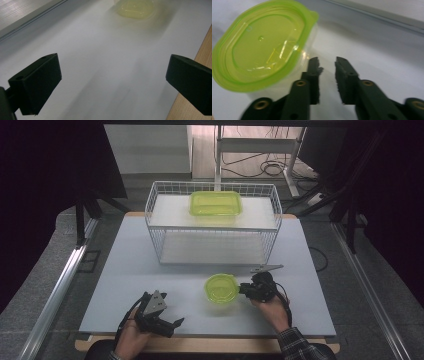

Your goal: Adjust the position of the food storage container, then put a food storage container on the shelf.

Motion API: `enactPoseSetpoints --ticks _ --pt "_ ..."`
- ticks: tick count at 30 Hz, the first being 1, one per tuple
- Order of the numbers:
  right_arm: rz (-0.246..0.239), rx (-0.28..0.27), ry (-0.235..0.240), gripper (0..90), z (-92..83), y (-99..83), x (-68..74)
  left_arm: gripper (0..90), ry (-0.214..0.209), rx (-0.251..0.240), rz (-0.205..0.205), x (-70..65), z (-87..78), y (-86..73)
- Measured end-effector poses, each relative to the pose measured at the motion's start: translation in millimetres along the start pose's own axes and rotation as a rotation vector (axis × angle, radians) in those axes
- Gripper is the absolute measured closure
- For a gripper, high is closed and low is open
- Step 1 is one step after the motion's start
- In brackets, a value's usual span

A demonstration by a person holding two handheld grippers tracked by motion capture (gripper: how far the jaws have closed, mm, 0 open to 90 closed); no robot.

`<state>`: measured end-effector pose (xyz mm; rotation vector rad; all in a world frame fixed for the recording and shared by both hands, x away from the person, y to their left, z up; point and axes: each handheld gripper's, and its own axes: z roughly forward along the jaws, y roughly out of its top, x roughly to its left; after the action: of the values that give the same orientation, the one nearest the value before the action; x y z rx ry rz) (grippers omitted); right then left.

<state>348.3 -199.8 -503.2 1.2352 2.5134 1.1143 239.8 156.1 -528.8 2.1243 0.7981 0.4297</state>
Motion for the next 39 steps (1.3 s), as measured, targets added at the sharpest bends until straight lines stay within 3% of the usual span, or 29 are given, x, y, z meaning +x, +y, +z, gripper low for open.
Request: enactPoseSetpoints --ticks 3,12,27,39 --pt "0.017 -0.027 -0.034 57.3 -10.9 -3.0 -6.1 0.1 0.000 0.002 0.002 -0.4 0.0 0.1" --pt "0.016 -0.058 -0.052 34.4 -18.4 -4.0 -11.9 0.1 0.000 0.000 0.000 0.3 -0.6 -0.2" --pt "0.018 -0.113 -0.034 17.3 -25.5 -1.4 -12.6 0.1 0.000 0.009 0.007 -0.5 0.4 -0.1" --pt "-0.014 -0.145 0.011 6.6 -28.1 10.0 2.6 0.1 -0.002 0.014 0.011 -1.1 1.3 -0.1"
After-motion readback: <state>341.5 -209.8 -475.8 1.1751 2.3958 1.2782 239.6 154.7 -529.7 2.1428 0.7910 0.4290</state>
